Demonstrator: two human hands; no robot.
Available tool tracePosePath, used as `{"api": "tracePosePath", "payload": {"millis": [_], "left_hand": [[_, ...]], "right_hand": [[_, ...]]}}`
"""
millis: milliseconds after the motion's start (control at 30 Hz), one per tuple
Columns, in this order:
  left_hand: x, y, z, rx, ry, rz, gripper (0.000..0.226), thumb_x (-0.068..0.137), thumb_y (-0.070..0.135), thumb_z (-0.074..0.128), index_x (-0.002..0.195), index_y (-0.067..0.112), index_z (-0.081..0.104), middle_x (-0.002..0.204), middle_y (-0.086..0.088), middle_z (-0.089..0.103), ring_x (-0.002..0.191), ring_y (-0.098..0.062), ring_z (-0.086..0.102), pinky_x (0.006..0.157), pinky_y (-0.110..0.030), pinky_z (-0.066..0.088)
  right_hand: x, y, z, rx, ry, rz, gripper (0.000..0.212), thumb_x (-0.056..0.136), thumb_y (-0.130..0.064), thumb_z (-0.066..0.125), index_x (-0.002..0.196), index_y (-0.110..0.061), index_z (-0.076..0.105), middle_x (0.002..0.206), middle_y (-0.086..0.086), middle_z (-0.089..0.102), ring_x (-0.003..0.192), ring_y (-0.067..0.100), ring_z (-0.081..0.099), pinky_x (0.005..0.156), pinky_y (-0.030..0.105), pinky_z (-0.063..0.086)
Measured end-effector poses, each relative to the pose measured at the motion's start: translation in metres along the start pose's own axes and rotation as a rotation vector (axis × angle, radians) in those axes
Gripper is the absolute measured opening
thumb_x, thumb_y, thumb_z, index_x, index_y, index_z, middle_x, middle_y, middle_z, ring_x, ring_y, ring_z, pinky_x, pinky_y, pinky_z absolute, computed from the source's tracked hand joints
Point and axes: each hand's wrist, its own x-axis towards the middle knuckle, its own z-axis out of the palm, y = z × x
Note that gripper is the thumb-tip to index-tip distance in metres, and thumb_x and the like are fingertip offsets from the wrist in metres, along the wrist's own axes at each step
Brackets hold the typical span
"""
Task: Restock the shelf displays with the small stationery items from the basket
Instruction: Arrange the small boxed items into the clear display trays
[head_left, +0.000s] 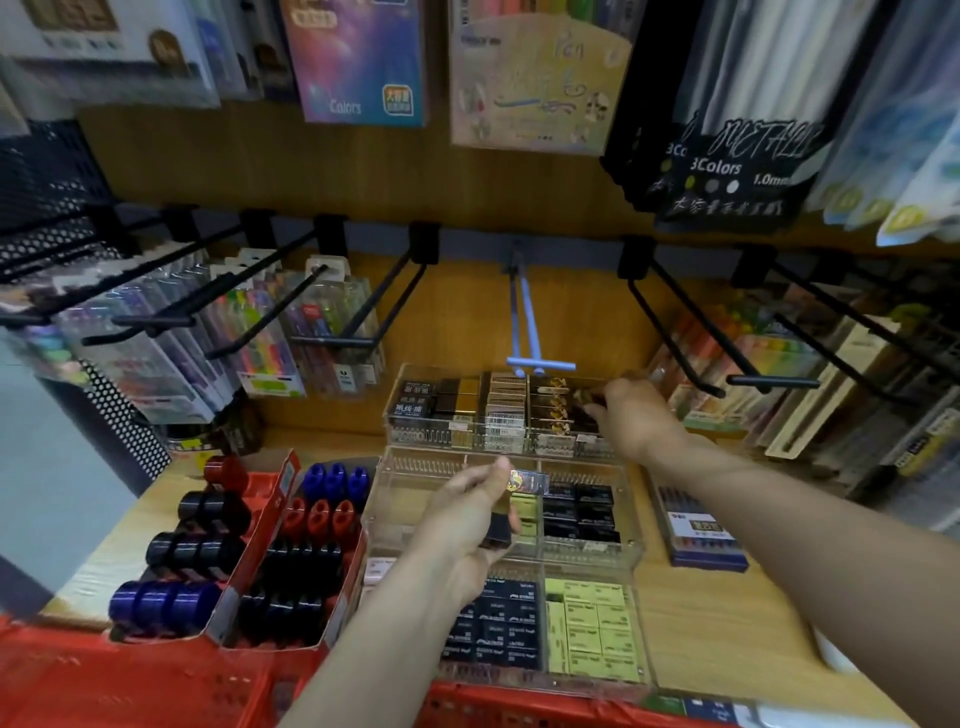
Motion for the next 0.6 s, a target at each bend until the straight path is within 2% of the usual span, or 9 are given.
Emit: {"api": "tracePosePath", "payload": {"millis": [33,100,167,233,300,400,433,500,600], "left_hand": [[-0.001,0.000,0.001,0.014,-0.006,0.015,0.013,0.085,0.021,0.074,0.095,0.015,0.071,0.082,-0.010,0.067,0.052,-0.015,0.057,0.052,-0.027,0.054],[-0.004,-0.001,0.004,0.062,-0.032,0.070,0.013,0.084,0.022,0.074,0.096,0.017,0.073,0.081,-0.008,0.068,0.054,-0.015,0.058,0.054,-0.027,0.051],[-0.009,-0.003,0.007,0.149,-0.094,0.133,0.013,0.082,0.026,0.076,0.094,0.021,0.075,0.078,-0.005,0.070,0.055,-0.014,0.059,0.058,-0.028,0.052],[-0.015,-0.006,0.010,0.211,-0.152,0.195,0.006,0.083,0.027,0.076,0.088,0.025,0.077,0.077,-0.005,0.069,0.057,-0.014,0.058,0.059,-0.029,0.051],[-0.022,-0.007,0.012,0.221,-0.161,0.244,0.004,0.085,0.025,0.075,0.085,0.027,0.078,0.079,-0.006,0.069,0.059,-0.014,0.058,0.057,-0.029,0.051],[-0.031,-0.006,0.012,0.201,-0.131,0.269,0.007,0.088,0.025,0.072,0.093,0.024,0.077,0.078,-0.007,0.068,0.058,-0.013,0.058,0.058,-0.029,0.052],[-0.033,-0.005,0.013,0.198,-0.128,0.273,0.007,0.089,0.024,0.071,0.094,0.023,0.076,0.076,-0.006,0.067,0.057,-0.013,0.058,0.058,-0.029,0.052],[-0.038,-0.003,0.015,0.191,-0.137,0.273,0.006,0.090,0.024,0.071,0.094,0.023,0.075,0.073,-0.005,0.067,0.055,-0.012,0.058,0.057,-0.029,0.051],[-0.041,-0.003,0.020,0.160,-0.141,0.251,0.007,0.088,0.026,0.072,0.094,0.023,0.074,0.080,-0.007,0.067,0.057,-0.013,0.058,0.057,-0.028,0.051]], "right_hand": [[-0.007,-0.004,-0.002,0.093,0.046,-0.028,0.025,0.100,-0.029,0.054,0.110,-0.009,0.065,0.112,0.011,0.063,0.089,0.022,0.059,0.080,0.029,0.047],[-0.031,-0.010,-0.005,0.465,0.073,-0.008,0.022,0.095,-0.031,0.062,0.111,-0.016,0.063,0.103,0.002,0.068,0.088,0.014,0.061,0.078,0.026,0.048],[-0.062,-0.014,-0.008,0.947,-0.038,0.106,0.026,0.090,-0.024,0.069,0.113,-0.017,0.058,0.090,0.000,0.072,0.083,0.013,0.066,0.076,0.030,0.054],[-0.086,-0.011,-0.008,1.181,-0.108,0.139,0.034,0.087,-0.013,0.072,0.116,-0.021,0.055,0.080,0.002,0.072,0.070,0.012,0.065,0.064,0.026,0.054],[-0.103,-0.010,-0.010,1.215,-0.091,0.103,0.032,0.087,-0.009,0.072,0.113,-0.022,0.060,0.084,0.005,0.072,0.071,0.014,0.068,0.066,0.026,0.056],[-0.118,-0.012,-0.013,1.164,-0.047,0.057,0.018,0.085,-0.015,0.075,0.100,-0.023,0.070,0.091,0.004,0.076,0.091,0.021,0.072,0.091,0.039,0.055],[-0.122,-0.013,-0.014,1.158,-0.048,0.046,0.017,0.084,-0.017,0.076,0.097,-0.025,0.071,0.091,0.001,0.077,0.093,0.020,0.072,0.094,0.042,0.054],[-0.127,-0.014,-0.015,1.165,-0.048,0.038,0.015,0.083,-0.020,0.077,0.096,-0.024,0.071,0.090,-0.002,0.077,0.093,0.019,0.072,0.095,0.046,0.053],[-0.129,-0.013,-0.017,1.173,-0.008,0.049,0.017,0.082,-0.024,0.078,0.097,-0.022,0.071,0.086,-0.002,0.077,0.092,0.020,0.072,0.092,0.043,0.055]]}}
